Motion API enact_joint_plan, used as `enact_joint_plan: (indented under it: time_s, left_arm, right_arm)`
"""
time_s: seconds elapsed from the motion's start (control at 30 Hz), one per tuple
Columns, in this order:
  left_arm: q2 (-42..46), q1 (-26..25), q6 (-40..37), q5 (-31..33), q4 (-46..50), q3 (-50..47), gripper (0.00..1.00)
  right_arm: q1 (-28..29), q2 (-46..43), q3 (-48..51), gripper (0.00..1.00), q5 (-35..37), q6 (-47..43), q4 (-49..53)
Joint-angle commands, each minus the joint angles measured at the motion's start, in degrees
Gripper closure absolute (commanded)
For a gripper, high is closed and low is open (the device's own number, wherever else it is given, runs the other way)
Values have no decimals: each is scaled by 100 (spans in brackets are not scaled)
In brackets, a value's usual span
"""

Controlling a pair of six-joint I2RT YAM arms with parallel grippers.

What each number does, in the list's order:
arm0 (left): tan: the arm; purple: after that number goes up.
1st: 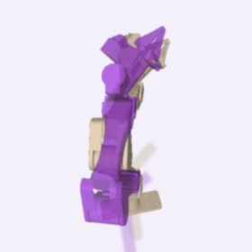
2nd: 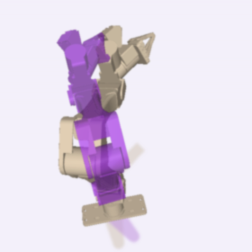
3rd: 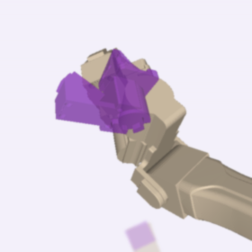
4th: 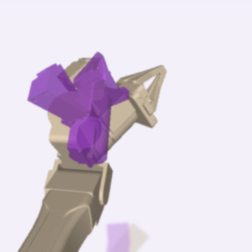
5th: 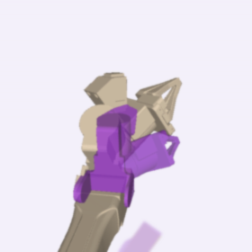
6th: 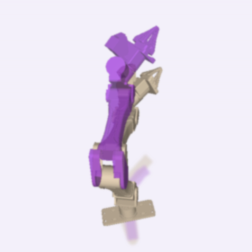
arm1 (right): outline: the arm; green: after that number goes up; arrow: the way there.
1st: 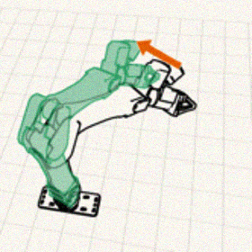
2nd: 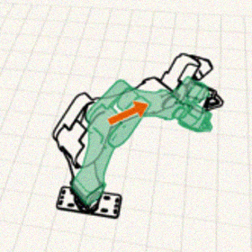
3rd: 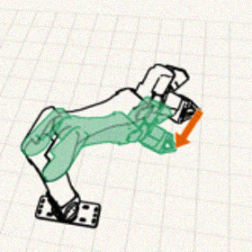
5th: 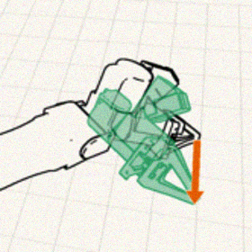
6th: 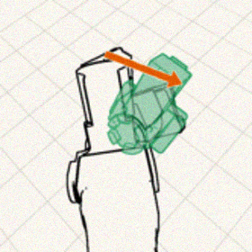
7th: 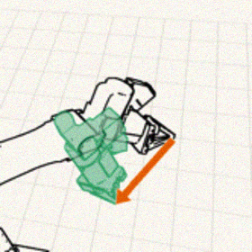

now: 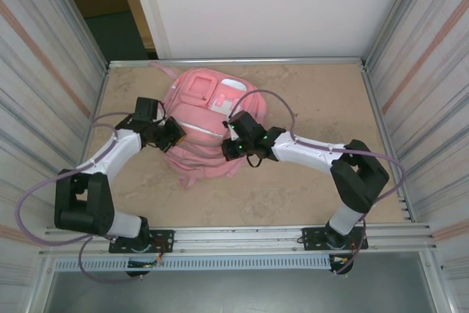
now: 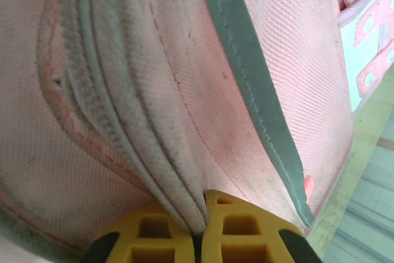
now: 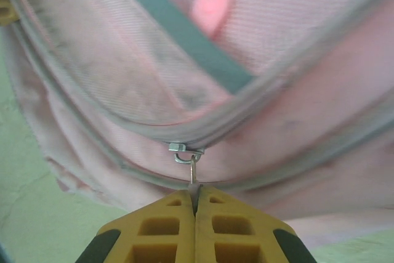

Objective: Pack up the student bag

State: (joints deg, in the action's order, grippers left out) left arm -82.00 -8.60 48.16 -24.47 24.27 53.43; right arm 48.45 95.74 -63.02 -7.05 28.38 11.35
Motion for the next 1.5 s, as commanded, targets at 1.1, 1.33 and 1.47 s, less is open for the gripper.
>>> enact_joint_plan:
  time_s: [1.1,1.33,1.47]
  left_arm:
    - [-368,73,-471,-589,-238,209,100]
    - [-432,54,-722,-926,-121,283,100]
    - [-428,-1,-716,-908,-165,221,100]
  right_arm:
    - [160,353,-411,100,-137,1,91]
    - [-382,48,-7,100,78,-118,156]
    - [-402,23,-69,100,90,-210,196]
